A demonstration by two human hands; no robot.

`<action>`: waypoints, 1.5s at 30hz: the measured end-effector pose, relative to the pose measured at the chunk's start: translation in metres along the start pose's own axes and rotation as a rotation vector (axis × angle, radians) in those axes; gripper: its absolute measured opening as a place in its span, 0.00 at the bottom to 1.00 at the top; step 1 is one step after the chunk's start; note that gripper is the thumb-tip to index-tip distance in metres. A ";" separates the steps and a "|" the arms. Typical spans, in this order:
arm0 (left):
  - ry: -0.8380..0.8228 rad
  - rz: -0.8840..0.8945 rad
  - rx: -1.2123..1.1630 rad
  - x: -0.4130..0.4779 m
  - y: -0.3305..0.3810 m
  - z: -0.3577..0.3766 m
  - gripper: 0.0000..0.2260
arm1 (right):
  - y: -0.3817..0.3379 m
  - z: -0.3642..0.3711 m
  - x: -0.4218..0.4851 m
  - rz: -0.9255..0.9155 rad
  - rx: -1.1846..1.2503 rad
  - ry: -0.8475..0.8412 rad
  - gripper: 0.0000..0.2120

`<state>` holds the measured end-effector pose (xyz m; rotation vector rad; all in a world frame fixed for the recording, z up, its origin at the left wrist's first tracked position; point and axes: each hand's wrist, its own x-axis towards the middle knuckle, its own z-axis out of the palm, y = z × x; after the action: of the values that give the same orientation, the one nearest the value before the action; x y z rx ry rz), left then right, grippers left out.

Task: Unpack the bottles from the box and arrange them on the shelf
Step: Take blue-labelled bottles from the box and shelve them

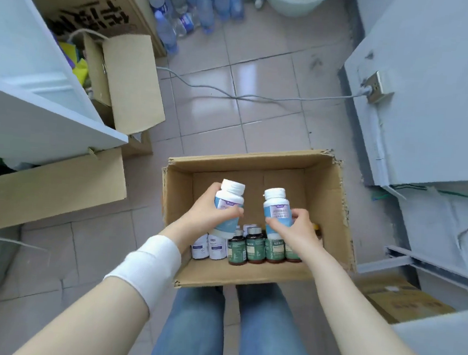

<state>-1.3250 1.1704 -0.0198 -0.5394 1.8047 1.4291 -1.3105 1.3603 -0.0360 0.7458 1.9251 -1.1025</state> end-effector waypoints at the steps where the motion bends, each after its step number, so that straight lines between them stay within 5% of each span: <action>1: -0.035 0.046 -0.016 -0.018 0.011 0.001 0.19 | -0.001 -0.004 -0.023 -0.002 0.042 0.031 0.26; 8: -0.306 0.306 0.023 -0.117 0.078 0.032 0.09 | 0.029 -0.011 -0.176 -0.070 0.328 0.214 0.23; 22: -0.908 0.636 0.181 -0.345 0.102 0.213 0.16 | 0.174 -0.012 -0.440 -0.265 0.886 0.728 0.13; 31: -1.214 0.900 0.238 -0.578 0.018 0.373 0.11 | 0.367 0.007 -0.645 -0.419 1.022 1.139 0.10; 41: -1.432 1.025 0.384 -0.761 -0.081 0.532 0.10 | 0.551 0.017 -0.805 -0.415 1.160 1.495 0.23; 45: -1.475 1.064 0.408 -0.808 -0.102 0.594 0.08 | 0.616 -0.002 -0.848 -0.442 1.178 1.599 0.09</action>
<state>-0.5699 1.6040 0.4874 1.5283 0.9258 1.2756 -0.3845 1.5501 0.4176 2.4798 2.4961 -2.3831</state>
